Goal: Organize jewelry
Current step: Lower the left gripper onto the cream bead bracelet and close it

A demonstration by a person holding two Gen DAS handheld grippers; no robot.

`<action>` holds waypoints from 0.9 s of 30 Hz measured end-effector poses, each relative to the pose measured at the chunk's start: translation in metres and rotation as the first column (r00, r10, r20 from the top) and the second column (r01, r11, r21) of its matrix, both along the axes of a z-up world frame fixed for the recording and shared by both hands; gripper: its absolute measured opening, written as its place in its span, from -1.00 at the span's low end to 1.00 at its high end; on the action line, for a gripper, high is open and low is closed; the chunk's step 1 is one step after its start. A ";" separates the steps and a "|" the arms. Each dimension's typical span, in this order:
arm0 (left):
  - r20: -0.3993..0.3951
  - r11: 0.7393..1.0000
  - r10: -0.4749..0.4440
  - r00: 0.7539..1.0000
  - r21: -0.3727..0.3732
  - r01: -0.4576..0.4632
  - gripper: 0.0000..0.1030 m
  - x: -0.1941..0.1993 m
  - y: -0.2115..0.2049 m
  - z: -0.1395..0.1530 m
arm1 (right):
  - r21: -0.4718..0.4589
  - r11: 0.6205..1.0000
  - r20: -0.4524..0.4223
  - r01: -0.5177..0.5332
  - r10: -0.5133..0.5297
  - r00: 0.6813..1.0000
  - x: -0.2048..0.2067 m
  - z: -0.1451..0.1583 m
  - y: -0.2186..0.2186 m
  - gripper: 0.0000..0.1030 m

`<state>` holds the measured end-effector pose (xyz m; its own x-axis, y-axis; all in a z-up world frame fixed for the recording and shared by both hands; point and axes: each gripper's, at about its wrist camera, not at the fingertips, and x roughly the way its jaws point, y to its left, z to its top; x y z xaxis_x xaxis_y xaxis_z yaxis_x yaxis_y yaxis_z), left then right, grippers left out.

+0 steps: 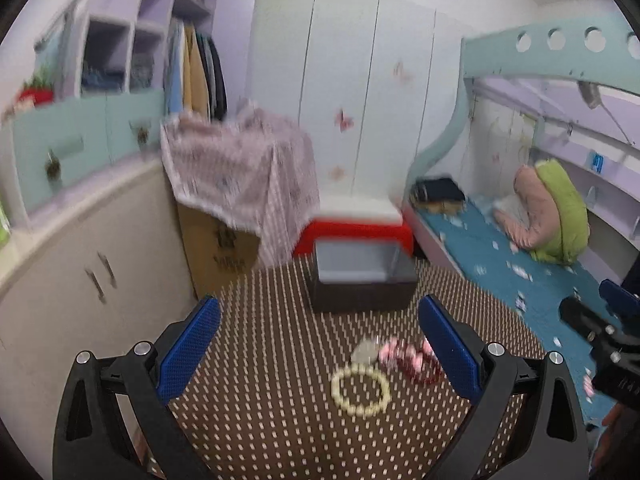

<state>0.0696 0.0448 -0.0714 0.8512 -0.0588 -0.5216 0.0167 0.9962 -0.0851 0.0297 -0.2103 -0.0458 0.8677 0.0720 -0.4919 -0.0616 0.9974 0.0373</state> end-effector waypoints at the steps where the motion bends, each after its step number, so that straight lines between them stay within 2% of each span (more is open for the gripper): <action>1: -0.042 1.000 -0.002 0.999 -0.003 0.002 0.87 0.007 0.002 -0.010 | -0.001 1.000 -0.018 0.003 -0.003 1.000 0.005 -0.006 -0.001 0.85; 4: -0.154 1.000 -0.008 0.988 0.009 0.009 0.87 0.024 0.002 -0.041 | 0.011 1.000 -0.085 0.000 0.000 0.996 0.020 -0.027 -0.005 0.85; 9: -0.324 0.999 -0.033 0.945 0.006 0.037 0.86 0.050 -0.003 -0.095 | 0.002 1.000 -0.199 0.006 -0.005 0.980 0.045 -0.066 -0.008 0.85; 14: -0.378 0.998 -0.023 0.926 0.040 0.042 0.86 0.063 -0.009 -0.119 | -0.006 1.000 -0.272 0.004 -0.006 0.962 0.063 -0.096 -0.008 0.85; 19: -0.394 0.991 0.025 0.919 0.133 0.030 0.86 0.069 -0.013 -0.131 | 0.005 1.000 -0.308 -0.027 0.027 0.951 0.077 -0.111 0.000 0.85; 27: -0.406 0.992 0.001 0.914 0.114 0.049 0.86 0.072 -0.008 -0.134 | -0.004 0.997 -0.356 -0.077 0.070 0.932 0.098 -0.127 0.015 0.85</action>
